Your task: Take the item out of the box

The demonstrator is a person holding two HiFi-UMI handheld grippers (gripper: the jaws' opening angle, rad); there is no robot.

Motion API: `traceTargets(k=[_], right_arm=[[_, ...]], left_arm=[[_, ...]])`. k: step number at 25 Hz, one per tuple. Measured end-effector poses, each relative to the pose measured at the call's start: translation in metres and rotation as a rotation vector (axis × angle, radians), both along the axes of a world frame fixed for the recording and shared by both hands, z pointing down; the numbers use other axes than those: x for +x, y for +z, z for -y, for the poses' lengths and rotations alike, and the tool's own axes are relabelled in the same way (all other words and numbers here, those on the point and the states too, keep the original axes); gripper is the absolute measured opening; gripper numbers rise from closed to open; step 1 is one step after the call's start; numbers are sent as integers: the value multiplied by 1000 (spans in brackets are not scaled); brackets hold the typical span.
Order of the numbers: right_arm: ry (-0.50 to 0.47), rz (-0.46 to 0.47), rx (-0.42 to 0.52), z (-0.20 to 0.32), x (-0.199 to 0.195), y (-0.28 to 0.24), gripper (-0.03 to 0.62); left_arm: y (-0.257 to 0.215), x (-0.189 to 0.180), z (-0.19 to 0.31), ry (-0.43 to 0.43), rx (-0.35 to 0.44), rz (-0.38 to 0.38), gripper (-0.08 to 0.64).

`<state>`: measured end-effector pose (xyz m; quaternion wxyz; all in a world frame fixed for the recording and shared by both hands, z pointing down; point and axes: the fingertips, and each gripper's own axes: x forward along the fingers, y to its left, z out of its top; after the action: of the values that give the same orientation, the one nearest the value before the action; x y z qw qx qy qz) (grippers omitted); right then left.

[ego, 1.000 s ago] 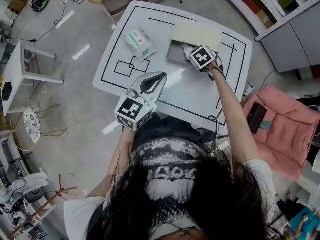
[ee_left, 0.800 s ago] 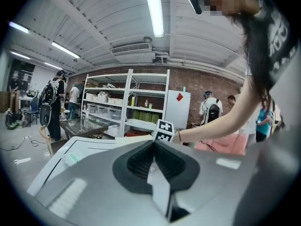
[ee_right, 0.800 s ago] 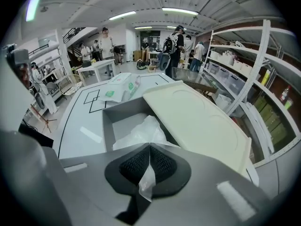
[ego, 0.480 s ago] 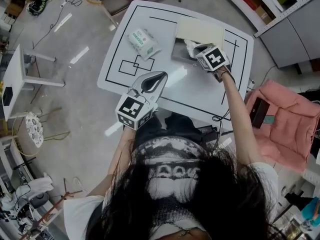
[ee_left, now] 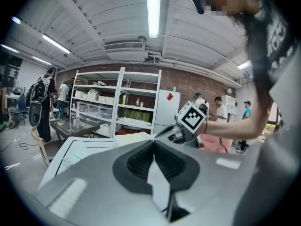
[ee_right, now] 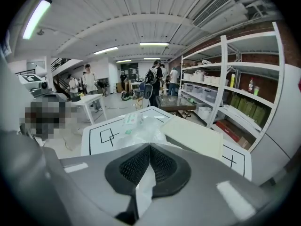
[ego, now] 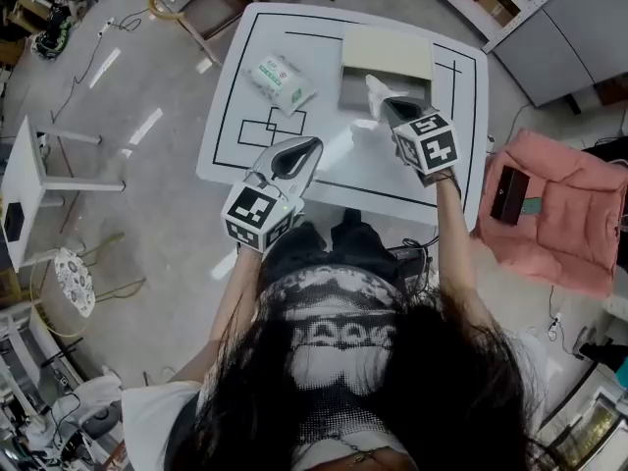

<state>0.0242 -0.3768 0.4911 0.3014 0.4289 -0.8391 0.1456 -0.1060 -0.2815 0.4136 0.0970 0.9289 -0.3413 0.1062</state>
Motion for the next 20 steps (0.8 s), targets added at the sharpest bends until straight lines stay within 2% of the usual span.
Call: traceTargets(k=[8, 15, 20], right_arm=[[184, 66, 32, -66, -16, -11, 6], [274, 124, 20, -115, -46, -6, 6], [323, 142, 57, -134, -62, -7, 6]], left_arm=[[10, -19, -10, 83, -21, 6, 0], [16, -43, -25, 127, -29, 15, 0], [19, -57, -38, 153, -16, 22, 0]])
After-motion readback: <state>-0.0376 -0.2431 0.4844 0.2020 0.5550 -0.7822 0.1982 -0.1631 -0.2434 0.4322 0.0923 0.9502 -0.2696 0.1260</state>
